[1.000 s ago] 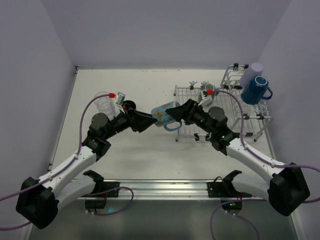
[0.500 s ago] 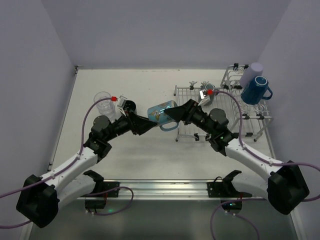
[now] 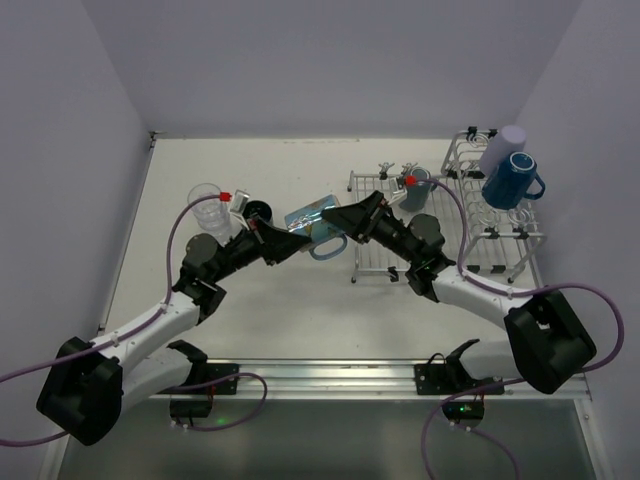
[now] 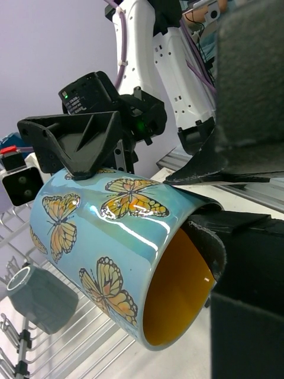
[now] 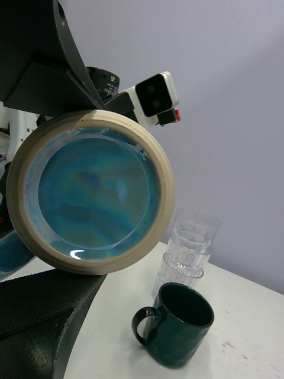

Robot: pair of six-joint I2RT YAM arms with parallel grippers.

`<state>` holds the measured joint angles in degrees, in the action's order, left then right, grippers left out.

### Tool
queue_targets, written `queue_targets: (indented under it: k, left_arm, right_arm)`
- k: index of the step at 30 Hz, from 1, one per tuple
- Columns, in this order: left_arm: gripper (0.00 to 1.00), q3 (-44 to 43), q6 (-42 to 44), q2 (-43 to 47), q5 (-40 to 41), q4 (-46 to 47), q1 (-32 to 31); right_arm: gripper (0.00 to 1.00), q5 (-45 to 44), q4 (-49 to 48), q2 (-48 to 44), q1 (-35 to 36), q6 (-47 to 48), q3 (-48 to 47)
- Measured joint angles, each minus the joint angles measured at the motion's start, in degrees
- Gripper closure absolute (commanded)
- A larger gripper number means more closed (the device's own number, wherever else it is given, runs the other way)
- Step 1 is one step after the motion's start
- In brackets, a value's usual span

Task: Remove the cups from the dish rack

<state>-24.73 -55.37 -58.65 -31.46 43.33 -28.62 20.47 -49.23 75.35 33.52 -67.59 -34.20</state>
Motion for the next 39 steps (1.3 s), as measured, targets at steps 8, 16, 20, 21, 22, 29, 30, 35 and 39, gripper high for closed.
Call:
queue_targets:
  k: [8, 16, 20, 21, 22, 29, 30, 35, 39]
  left_arm:
    - [1.0, 0.0, 3.2, 3.5, 1.2, -3.7, -0.5]
    - [1.0, 0.2, 11.1, 15.3, 3.0, -16.9, -1.6]
    - [1.0, 0.2, 12.3, 16.2, 2.8, -18.0, -1.6]
    - [1.0, 0.2, 12.5, 16.2, 2.6, -17.8, -1.6]
    - [1.0, 0.2, 12.6, 16.3, 2.3, -17.7, -1.6]
    - [1.0, 0.8, 11.3, 17.2, -1.4, -12.8, -1.4]
    - [1.0, 1.2, 10.9, 17.3, -1.9, -11.4, -1.4]
    - [1.0, 3.6, 9.2, 18.5, -4.3, -6.7, -1.0]
    - [1.0, 4.9, 7.4, 21.9, -5.8, -6.4, -1.0]
  right_arm:
    - [0.01, 0.9, -2.9, 1.1, 0.2, -1.4, 0.9]
    - [0.01, 7.8, -3.8, 0.6, -0.5, -2.1, 2.8]
    - [0.01, 9.2, -3.9, 0.7, -0.7, -2.2, 2.8]
    - [0.01, 9.5, -3.9, 0.7, -0.9, -2.1, 2.8]
    - [0.01, 9.8, -4.0, 0.7, -0.9, -2.2, 2.8]
    - [0.01, 15.1, -5.5, 1.3, -1.8, -2.4, 0.0]
    - [0.01, 15.8, -5.5, 1.3, -1.9, -2.3, -0.5]
    - [0.01, 19.3, -4.5, 1.3, -2.0, -1.8, -1.6]
    - [0.01, 24.2, -3.0, 1.2, -2.0, -1.1, -3.2]
